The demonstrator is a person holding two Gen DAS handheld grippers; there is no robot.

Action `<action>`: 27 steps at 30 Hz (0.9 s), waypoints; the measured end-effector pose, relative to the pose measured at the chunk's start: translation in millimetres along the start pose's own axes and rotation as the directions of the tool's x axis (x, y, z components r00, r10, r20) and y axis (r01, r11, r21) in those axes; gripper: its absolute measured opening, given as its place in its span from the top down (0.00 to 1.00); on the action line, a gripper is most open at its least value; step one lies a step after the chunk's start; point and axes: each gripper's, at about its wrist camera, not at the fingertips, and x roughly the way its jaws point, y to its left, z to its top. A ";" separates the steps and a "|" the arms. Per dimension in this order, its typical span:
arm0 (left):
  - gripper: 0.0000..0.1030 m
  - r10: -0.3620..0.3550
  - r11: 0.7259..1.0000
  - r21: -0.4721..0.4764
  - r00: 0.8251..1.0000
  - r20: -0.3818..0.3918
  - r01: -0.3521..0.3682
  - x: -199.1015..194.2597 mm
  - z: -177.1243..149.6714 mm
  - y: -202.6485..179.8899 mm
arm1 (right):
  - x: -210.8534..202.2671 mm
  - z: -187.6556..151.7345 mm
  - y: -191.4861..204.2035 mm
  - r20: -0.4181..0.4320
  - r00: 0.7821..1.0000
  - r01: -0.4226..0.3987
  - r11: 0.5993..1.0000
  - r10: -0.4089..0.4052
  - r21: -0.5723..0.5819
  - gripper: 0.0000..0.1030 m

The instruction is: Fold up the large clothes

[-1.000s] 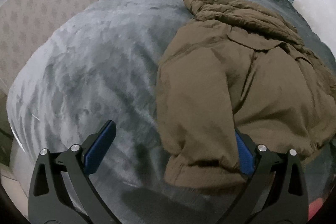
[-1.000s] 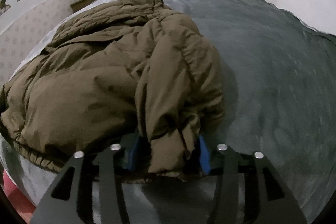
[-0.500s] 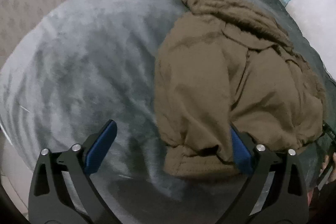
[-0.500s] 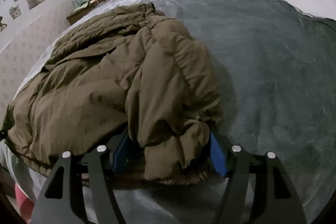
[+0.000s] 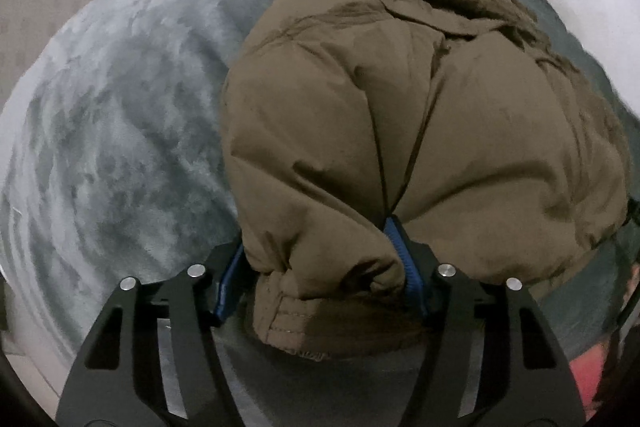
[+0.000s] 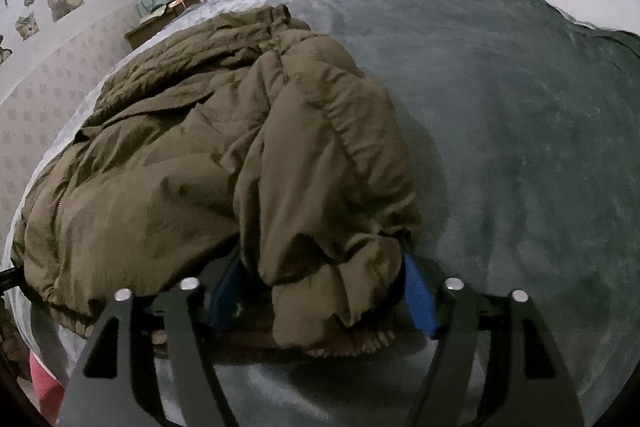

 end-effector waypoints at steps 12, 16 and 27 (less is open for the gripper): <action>0.61 0.072 0.995 0.064 0.995 0.070 -0.077 -10.6 7.5 -13.0 | 1.4 -2.7 7.6 -0.026 1.000 -0.021 0.994 0.018 -0.107 0.55; 0.62 0.084 0.994 0.062 0.994 0.067 -0.089 -11.3 7.0 -14.0 | 1.6 -2.9 13.5 -0.020 1.000 -0.005 0.992 0.002 -0.123 0.58; 0.72 0.097 0.988 0.108 0.990 0.100 -0.108 -14.4 24.4 -30.7 | -4.2 -1.1 18.6 -0.013 1.000 -0.008 0.990 0.006 -0.142 0.70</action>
